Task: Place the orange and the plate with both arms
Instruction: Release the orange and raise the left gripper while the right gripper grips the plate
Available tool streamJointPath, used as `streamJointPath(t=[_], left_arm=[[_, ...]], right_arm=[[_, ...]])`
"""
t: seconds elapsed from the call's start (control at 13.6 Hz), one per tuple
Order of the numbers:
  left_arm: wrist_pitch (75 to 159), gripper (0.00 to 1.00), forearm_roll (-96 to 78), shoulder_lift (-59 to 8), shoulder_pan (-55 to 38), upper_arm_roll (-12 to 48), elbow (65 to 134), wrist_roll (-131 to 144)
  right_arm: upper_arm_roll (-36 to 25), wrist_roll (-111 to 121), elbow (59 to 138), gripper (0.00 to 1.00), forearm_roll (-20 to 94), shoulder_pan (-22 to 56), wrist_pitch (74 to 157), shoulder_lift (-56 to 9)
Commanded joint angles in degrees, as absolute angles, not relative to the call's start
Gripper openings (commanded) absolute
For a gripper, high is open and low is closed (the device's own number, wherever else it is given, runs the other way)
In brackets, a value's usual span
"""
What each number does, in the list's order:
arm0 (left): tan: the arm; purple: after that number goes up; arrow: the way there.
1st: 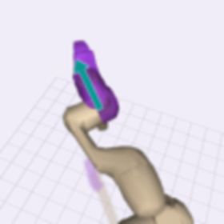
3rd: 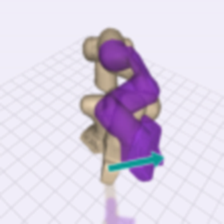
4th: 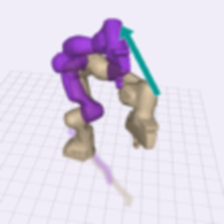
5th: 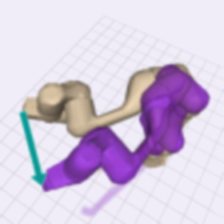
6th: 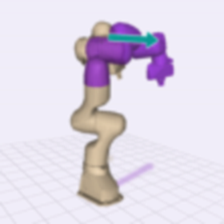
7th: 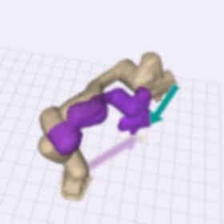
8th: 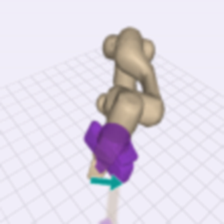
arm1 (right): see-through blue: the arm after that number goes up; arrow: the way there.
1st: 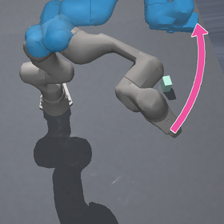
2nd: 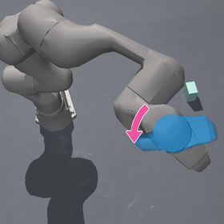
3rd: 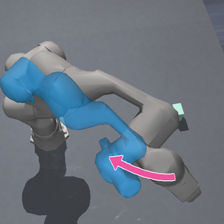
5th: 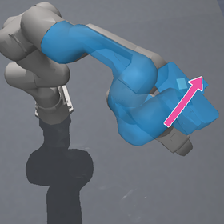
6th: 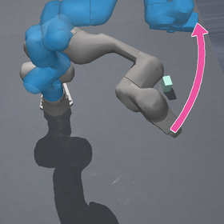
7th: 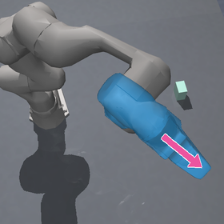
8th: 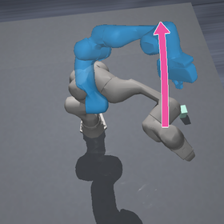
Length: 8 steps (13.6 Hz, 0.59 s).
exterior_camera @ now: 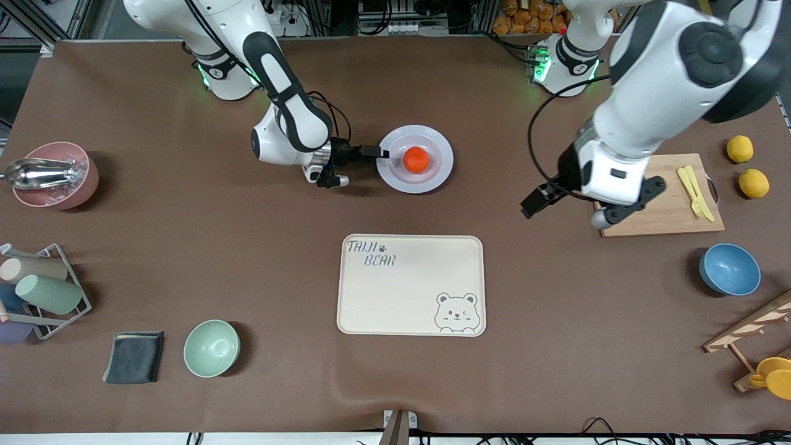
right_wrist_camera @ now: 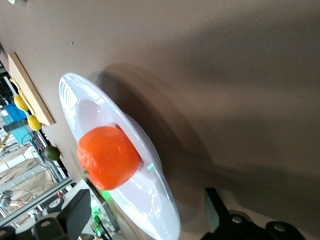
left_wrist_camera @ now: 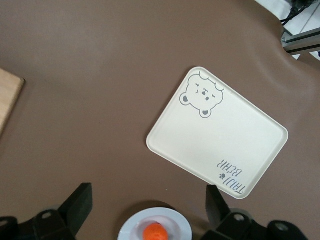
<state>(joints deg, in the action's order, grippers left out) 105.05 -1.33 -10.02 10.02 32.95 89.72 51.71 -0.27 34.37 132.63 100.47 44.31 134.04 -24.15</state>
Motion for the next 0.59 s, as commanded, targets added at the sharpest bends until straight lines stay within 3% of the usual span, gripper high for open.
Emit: streamJointPath(t=[0.0, 0.15, 0.22, 0.29, 0.37, 0.51], left_arm=[[102.14, 1.00, 0.00, -5.82, 9.07, 27.64, 89.38, 44.15], [97.85, 1.00, 0.00, -3.88, 4.77, 21.30, 89.03, 39.22], [97.04, 1.00, 0.00, -3.17, 3.88, 19.01, 89.12, 37.20], [95.99, 1.00, -0.09, -2.29, 3.87, 17.85, 89.03, 33.96], [95.02, 1.00, -0.26, -1.33, 3.87, 16.80, 89.12, 30.62], [93.09, 1.00, -0.70, 0.69, 3.43, 13.20, 89.12, 25.60]], right_arm=[[-0.88, 35.33, 129.73, 1.00, 104.76, 47.98, 136.84, -26.80], [-0.88, 36.03, 129.64, 0.96, 105.38, 48.08, 137.19, -26.98], [-0.79, 36.04, 129.64, 0.45, 106.16, 48.25, 138.07, -26.98], [-0.88, 36.21, 129.64, 0.11, 108.43, 48.77, 138.51, -26.98], [-0.88, 36.91, 129.55, 0.00, 110.98, 49.91, 138.60, -26.98], [-0.88, 40.85, 129.55, 0.00, 115.90, 50.27, 139.65, -26.90]])
